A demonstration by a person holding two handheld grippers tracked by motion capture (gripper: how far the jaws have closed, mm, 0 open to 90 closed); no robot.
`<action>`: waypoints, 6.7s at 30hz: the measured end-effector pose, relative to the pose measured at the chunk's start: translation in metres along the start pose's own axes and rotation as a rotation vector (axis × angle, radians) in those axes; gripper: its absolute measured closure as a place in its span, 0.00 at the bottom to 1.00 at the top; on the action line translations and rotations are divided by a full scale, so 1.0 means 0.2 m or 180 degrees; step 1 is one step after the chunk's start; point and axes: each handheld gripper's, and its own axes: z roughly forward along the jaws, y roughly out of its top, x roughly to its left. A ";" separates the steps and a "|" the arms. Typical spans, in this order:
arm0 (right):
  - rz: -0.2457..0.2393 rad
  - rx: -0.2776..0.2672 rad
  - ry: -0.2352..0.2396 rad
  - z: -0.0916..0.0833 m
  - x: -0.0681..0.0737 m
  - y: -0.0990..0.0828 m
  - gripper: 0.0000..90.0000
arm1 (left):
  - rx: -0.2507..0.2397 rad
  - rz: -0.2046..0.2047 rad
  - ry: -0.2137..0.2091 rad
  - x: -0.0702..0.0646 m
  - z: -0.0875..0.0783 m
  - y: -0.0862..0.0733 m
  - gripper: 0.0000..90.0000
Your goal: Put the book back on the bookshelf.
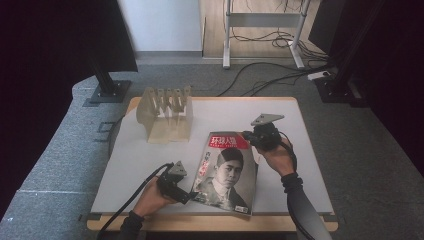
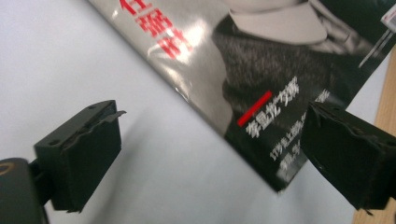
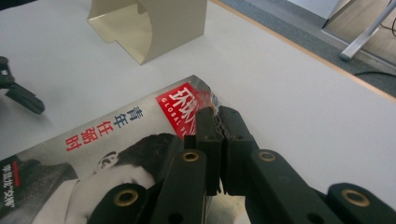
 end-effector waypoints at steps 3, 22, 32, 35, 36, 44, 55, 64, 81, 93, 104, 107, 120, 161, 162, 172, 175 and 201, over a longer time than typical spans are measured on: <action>-0.0048 -0.0036 -0.0011 -0.03 0.02 0.03 0.96 | -0.0007 0.0016 -0.0023 0.02 0.00 0.04 0.11; -0.0454 -0.0300 -0.0011 -0.22 0.13 0.22 0.96 | 0.0213 0.0180 -0.0308 0.14 0.07 0.20 0.26; -0.0572 -0.0389 0.0025 -0.26 0.16 0.26 0.96 | 0.0230 0.0107 -0.0615 0.16 0.08 0.23 0.51; -0.0591 -0.0390 0.0035 -0.26 0.17 0.26 0.96 | 0.0265 0.0045 -0.0658 0.18 0.07 0.23 0.56; -0.0597 -0.0401 0.0038 -0.26 0.17 0.26 0.96 | 0.0288 0.0022 -0.0661 0.18 0.07 0.24 0.58; -0.0629 -0.0396 0.0031 -0.26 0.18 0.26 0.96 | 0.0383 0.0050 -0.0600 0.16 0.03 0.28 0.70; -0.0664 -0.0422 0.0028 -0.27 0.18 0.26 0.96 | 0.0411 0.0390 -0.0460 0.11 0.03 0.29 0.65; -0.0700 -0.0456 -0.0024 -0.31 0.18 0.28 0.96 | 0.0302 0.0368 -0.0542 0.11 -0.01 0.31 0.81; -0.0721 -0.0601 -0.0052 -0.39 0.18 0.32 0.96 | -0.0163 0.0183 -0.0093 0.17 -0.17 0.30 0.95; -0.0628 -0.0516 -0.0115 -0.42 0.13 0.24 0.95 | -0.0233 0.0286 -0.0172 0.12 -0.23 0.25 0.98; -0.0553 -0.0496 -0.0053 -0.42 0.10 0.22 0.85 | -0.0243 0.0381 -0.0142 0.09 -0.27 0.17 0.98; -0.0572 -0.0456 -0.0053 -0.41 0.11 0.21 0.76 | -0.0262 0.0395 -0.0136 0.08 -0.27 0.17 0.98; -0.0339 -0.0279 0.0098 -0.32 0.04 0.09 0.46 | -0.0412 0.0433 -0.0221 0.08 -0.30 0.10 0.98; -0.0809 -0.0297 0.0932 -0.24 0.13 0.02 0.94 | -0.0692 0.0928 0.0047 -0.03 -0.54 0.29 0.85; -0.0810 -0.0300 0.0933 -0.24 0.13 0.02 0.94 | -0.0700 0.0927 0.0060 -0.03 -0.56 0.31 0.85; -0.0829 -0.0299 0.0939 -0.24 0.13 0.01 0.93 | -0.0738 0.0632 0.0128 -0.05 -0.62 0.40 0.84; -0.0819 -0.0300 0.0934 -0.24 0.13 0.01 0.92 | -0.0744 0.0644 0.0149 -0.05 -0.61 0.41 0.87; -0.0258 -0.0136 0.0345 -0.14 0.06 -0.24 0.33 | -0.0903 0.0114 0.0422 0.09 -0.73 0.34 0.97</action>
